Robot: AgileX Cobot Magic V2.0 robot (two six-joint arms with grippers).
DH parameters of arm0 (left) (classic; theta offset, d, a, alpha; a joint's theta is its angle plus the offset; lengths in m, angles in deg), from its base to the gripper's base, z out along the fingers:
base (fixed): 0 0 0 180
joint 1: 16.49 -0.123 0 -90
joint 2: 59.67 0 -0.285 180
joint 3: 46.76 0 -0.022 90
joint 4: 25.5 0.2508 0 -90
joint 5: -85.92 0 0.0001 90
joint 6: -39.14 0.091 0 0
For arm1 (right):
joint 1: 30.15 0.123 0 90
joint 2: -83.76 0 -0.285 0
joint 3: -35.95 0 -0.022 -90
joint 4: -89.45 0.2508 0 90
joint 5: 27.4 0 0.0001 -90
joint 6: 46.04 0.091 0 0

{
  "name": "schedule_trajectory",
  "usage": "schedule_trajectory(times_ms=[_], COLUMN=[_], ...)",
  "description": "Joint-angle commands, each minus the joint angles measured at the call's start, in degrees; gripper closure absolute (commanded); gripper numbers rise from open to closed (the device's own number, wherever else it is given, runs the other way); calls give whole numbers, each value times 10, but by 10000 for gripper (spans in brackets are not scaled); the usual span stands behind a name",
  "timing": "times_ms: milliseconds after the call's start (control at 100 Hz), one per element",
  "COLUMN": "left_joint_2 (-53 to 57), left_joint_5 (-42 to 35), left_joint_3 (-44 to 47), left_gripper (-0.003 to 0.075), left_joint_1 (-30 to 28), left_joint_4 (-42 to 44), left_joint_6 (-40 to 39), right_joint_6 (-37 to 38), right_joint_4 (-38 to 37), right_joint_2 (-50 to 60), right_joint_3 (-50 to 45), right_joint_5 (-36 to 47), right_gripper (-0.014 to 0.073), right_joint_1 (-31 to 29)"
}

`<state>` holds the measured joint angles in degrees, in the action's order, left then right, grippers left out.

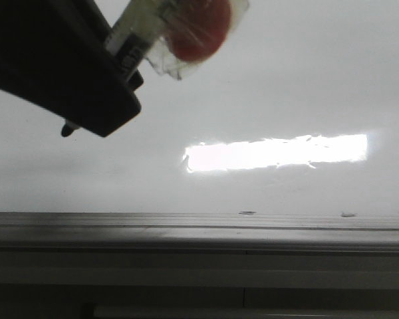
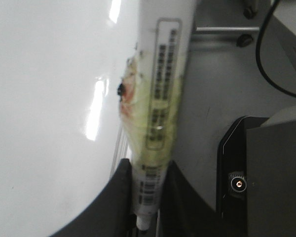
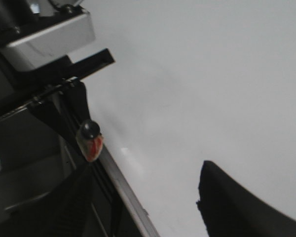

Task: Write number 0 on whiteboard

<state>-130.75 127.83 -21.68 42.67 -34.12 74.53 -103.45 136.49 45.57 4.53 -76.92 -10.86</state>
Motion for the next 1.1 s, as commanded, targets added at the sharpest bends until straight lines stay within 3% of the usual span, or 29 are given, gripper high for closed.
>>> schedule_trajectory(times_ms=[0, 160, 380, 580, 1090], left_joint_2=[12, 12, 12, 12, 12], left_joint_5=[-23, -23, -23, -23, -23], left_joint_3=[-19, -19, -19, -19, -19], left_gripper=[740, 740, 740, 740, 739], left_joint_1=[25, 35, 35, 35, 35], left_joint_4=[24, 35, 35, 35, 39], left_joint_6=[12, 12, 12, 12, 12], right_joint_6=[-22, -22, -22, -22, -22], right_joint_4=[9, -57, -63, -61, -39], right_joint_2=[-40, -112, -186, -224, -287], right_joint_3=[33, 46, 49, 49, 49], right_joint_5=[17, 16, 71, 133, 151], right_gripper=[193, 193, 193, 193, 224], right_joint_1=[44, 138, 222, 250, 270])
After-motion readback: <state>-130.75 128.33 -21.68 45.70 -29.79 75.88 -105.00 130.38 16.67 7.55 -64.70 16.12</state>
